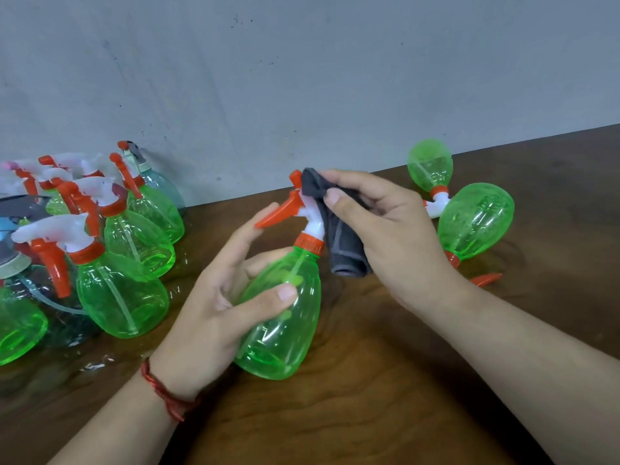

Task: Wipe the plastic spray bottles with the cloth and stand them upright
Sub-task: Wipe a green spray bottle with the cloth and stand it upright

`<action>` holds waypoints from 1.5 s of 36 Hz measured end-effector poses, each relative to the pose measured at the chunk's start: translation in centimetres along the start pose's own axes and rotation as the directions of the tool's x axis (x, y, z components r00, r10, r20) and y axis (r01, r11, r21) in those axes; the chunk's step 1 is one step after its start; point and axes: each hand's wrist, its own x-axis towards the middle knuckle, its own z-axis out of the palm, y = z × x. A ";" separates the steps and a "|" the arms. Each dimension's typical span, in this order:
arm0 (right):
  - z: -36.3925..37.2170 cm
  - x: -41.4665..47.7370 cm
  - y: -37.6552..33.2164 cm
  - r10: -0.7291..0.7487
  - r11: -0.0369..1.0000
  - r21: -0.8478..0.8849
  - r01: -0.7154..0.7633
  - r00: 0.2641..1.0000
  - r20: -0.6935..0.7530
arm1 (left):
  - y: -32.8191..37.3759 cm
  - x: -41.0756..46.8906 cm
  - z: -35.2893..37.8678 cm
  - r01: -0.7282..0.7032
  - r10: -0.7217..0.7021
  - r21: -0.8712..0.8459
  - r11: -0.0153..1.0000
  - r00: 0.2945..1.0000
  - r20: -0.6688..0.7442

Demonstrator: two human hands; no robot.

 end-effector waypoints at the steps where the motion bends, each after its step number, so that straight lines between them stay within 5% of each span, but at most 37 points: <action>1: 0.1 0.0 0.0 0.035 0.999 0.034 -0.036 0.999 0.025 | 0.1 -0.1 -0.2 0.002 -0.002 -0.012 1.000 1.000 -0.005; 8: -0.3 0.2 0.5 0.217 0.969 0.101 -0.226 0.972 0.092 | 1.0 0.2 -1.2 0.010 -0.017 -0.113 0.994 0.998 -0.064; 17: -0.3 0.0 0.0 0.109 0.992 0.064 -0.111 0.994 0.031 | 0.6 0.0 -0.3 0.068 -0.068 -0.086 0.994 0.998 -0.001; 24: -0.5 -0.1 0.9 0.169 0.960 -0.228 -0.163 0.986 0.003 | 1.1 0.5 -1.4 -0.059 0.031 -0.117 0.991 0.974 -0.224; 31: 1.6 -2.1 0.6 0.021 0.993 -0.122 -0.004 0.990 0.137 | -0.3 1.1 0.4 -0.056 0.030 -0.044 0.997 0.887 -0.460; 34: 2.3 -2.7 1.4 -0.013 0.968 -0.243 0.062 0.980 0.197 | -0.3 1.3 0.7 -0.039 -0.025 -0.112 0.993 0.854 -0.519; 39: 1.8 -2.2 2.3 0.039 0.958 -0.286 -0.002 0.991 0.125 | 0.3 1.2 -0.1 0.002 -0.210 -0.401 0.916 0.855 -0.475; 46: 1.8 -2.0 2.4 0.127 0.982 -0.153 -0.109 0.986 0.109 | -0.2 1.1 -0.2 0.073 -0.196 -0.293 0.953 0.888 -0.416; 54: 2.6 -2.5 2.3 0.119 0.992 -0.065 -0.110 0.980 0.156 | -0.3 1.1 0.0 0.111 -0.274 -0.386 0.916 0.876 -0.396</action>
